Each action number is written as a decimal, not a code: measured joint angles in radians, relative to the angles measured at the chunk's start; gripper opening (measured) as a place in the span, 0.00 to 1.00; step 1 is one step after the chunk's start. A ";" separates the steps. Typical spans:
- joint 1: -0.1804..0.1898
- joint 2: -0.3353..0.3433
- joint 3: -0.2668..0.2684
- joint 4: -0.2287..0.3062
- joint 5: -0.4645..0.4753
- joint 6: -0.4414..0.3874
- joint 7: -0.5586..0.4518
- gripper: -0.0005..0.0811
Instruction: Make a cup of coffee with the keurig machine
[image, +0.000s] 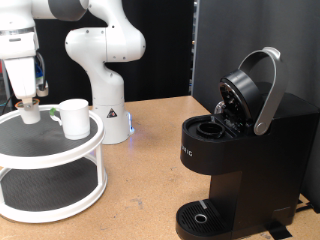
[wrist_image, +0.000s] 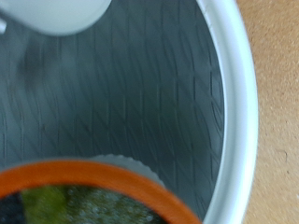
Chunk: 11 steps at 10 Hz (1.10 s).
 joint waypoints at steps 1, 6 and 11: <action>0.004 0.000 0.000 0.000 0.045 -0.012 0.011 0.57; 0.076 -0.014 0.058 0.035 0.274 -0.070 0.152 0.57; 0.080 -0.014 0.107 0.042 0.326 -0.048 0.251 0.57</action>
